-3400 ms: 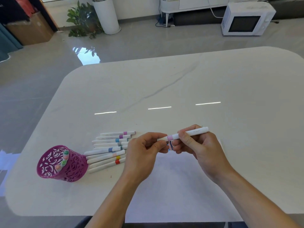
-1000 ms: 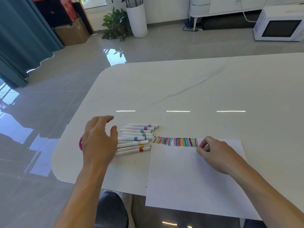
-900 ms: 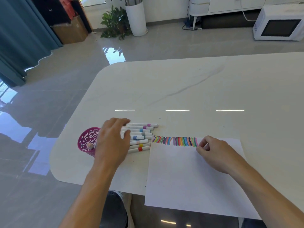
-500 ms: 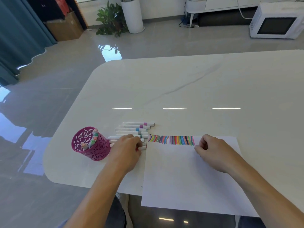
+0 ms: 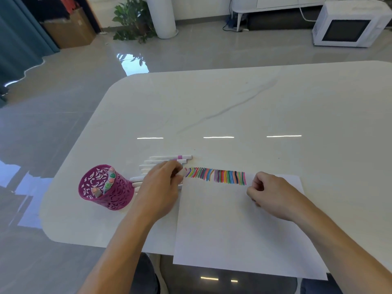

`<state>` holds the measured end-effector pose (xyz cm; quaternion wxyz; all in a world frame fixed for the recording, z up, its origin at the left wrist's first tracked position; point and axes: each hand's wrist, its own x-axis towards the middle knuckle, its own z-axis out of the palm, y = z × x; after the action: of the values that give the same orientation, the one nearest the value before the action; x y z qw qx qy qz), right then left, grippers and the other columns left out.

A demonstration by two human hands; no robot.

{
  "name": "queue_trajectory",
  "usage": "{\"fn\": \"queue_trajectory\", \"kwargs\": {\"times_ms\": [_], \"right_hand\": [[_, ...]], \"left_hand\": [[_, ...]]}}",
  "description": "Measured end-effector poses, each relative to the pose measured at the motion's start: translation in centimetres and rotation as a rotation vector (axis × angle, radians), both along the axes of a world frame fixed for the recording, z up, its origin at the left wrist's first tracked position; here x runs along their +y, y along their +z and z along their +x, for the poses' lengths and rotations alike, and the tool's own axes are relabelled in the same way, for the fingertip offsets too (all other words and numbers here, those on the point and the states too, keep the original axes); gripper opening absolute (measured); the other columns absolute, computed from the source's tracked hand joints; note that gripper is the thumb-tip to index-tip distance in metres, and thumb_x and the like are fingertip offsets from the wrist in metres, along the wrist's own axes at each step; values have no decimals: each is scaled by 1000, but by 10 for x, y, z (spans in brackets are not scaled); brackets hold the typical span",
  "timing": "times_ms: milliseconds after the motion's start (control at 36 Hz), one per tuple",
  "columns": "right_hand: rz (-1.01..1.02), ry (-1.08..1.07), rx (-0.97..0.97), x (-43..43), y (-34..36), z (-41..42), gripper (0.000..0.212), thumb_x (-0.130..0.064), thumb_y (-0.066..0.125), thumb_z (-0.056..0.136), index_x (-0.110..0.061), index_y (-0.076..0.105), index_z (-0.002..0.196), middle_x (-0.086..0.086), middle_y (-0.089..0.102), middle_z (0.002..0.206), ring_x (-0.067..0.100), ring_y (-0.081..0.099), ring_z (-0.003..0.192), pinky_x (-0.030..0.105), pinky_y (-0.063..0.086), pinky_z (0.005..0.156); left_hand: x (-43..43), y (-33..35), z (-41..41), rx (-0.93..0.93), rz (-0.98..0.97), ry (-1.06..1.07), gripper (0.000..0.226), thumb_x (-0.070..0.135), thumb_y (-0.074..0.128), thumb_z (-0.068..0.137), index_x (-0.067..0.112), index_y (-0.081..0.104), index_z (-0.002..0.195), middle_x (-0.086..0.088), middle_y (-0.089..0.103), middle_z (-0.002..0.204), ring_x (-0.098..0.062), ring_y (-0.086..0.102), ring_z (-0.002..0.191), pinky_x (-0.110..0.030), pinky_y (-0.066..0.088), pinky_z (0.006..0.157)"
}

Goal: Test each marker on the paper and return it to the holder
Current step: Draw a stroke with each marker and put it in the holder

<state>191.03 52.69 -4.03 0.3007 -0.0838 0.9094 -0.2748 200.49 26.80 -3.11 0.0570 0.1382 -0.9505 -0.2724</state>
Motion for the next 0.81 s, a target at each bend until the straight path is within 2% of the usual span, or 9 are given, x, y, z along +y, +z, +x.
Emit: {"fn": "queue_trajectory", "kwargs": {"times_ms": [56,139,278,417,500,611,667,750,806], "right_hand": [[6,6,6,0,0,-1,15,-32,56,94,-18,56,88,-2,72,89,23,69,86,32,46,64],[11,16,7,0,-1,-1,15,-31,55,94,-17,55,88,-1,73,88,24,69,87,33,47,66],[8,29,9,2,-2,-2,16,-32,55,94,-17,55,89,0,73,88,25,69,86,32,45,64],[-16,53,32,4,-4,-2,17,-34,55,95,-19,54,87,-2,72,85,23,69,84,33,47,64],[-59,55,70,5,-4,-1,18,-35,56,96,-21,55,86,-4,71,82,20,66,77,33,49,65],[-210,18,121,3,-4,-3,24,-43,63,93,-24,59,80,-10,65,72,7,53,60,26,43,60],[-323,9,110,1,-1,-3,26,-52,63,91,-28,64,82,-13,69,77,3,60,67,24,48,65],[-428,36,105,0,2,0,29,-63,60,91,-36,69,92,-23,72,93,-1,67,90,22,52,78],[-434,48,101,1,2,1,29,-64,58,93,-36,68,96,-20,73,93,2,69,89,28,55,79]], "left_hand": [[3,3,-4,46,45,14,9,13,56,98,19,61,93,12,61,91,-5,52,85,-11,38,69],[8,4,-8,93,68,16,13,8,55,98,18,62,101,12,62,97,-8,52,88,-8,36,72],[17,2,-13,163,131,-11,22,8,57,98,23,65,112,20,60,97,5,54,92,-5,36,75],[30,3,-19,242,274,-42,35,20,55,102,41,59,130,15,62,96,-10,60,91,-13,44,72],[43,7,-22,272,420,-56,37,14,56,101,43,62,124,16,65,101,-12,63,96,-19,51,77],[62,6,-29,229,612,-24,35,9,60,97,39,66,114,11,68,97,-12,68,96,-29,57,81],[71,5,-33,230,720,10,31,6,64,94,34,67,109,5,70,94,-16,71,90,-30,59,81],[82,1,-38,229,817,39,25,4,69,90,25,67,103,-2,74,89,-18,74,86,-26,59,80],[88,-2,-41,206,841,59,19,7,73,89,21,66,100,-3,75,87,-18,75,83,-25,59,76]]}}
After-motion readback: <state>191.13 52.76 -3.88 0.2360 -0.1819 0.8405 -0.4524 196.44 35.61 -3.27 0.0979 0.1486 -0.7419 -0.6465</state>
